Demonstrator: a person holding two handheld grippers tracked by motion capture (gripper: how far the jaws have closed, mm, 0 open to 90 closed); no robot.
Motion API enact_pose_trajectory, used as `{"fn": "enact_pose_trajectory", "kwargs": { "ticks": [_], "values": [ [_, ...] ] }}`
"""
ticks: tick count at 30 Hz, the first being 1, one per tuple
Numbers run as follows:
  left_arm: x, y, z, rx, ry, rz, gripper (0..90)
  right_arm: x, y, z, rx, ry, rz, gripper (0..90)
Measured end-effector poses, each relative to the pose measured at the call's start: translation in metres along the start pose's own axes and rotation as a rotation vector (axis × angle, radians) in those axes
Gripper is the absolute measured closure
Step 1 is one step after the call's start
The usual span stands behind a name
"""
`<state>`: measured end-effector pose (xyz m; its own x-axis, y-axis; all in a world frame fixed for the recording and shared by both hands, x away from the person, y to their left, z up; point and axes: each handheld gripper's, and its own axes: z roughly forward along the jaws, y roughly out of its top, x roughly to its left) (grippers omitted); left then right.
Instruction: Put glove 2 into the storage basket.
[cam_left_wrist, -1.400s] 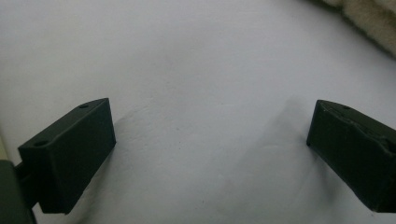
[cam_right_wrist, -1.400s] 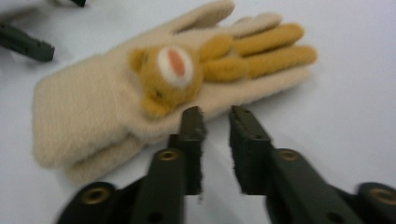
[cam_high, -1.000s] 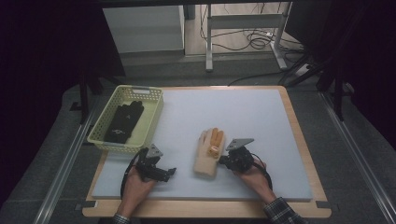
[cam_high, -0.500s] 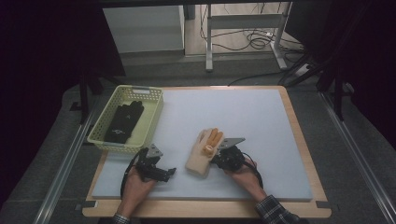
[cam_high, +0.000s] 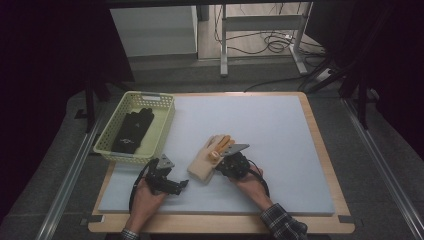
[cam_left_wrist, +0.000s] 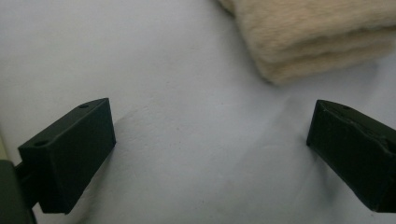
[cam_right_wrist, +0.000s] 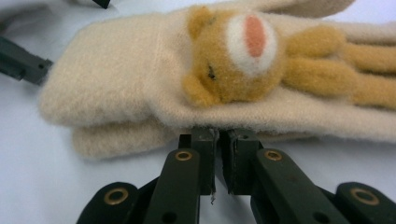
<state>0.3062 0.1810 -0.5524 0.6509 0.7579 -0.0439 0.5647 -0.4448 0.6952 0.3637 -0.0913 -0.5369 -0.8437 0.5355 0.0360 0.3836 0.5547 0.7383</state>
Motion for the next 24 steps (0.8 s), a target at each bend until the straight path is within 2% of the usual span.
{"fn": "enact_pose_trajectory", "kwargs": {
  "ticks": [15, 18, 24],
  "values": [
    [0.0, 0.0, 0.0, 0.0, 0.0, -0.001, 1.0, 0.007, 0.014, 0.018, -0.007, -0.026, -0.008, 82.1],
    [0.0, 0.0, 0.0, 0.0, 0.0, -0.001, 1.0, 0.006, 0.014, 0.016, 0.003, -0.007, -0.015, 77.7],
    [0.0, 0.0, 0.0, 0.0, 0.0, -0.001, 1.0, 0.004, 0.01, 0.005, 0.015, -0.017, -0.03, 74.1]
  ]
}}
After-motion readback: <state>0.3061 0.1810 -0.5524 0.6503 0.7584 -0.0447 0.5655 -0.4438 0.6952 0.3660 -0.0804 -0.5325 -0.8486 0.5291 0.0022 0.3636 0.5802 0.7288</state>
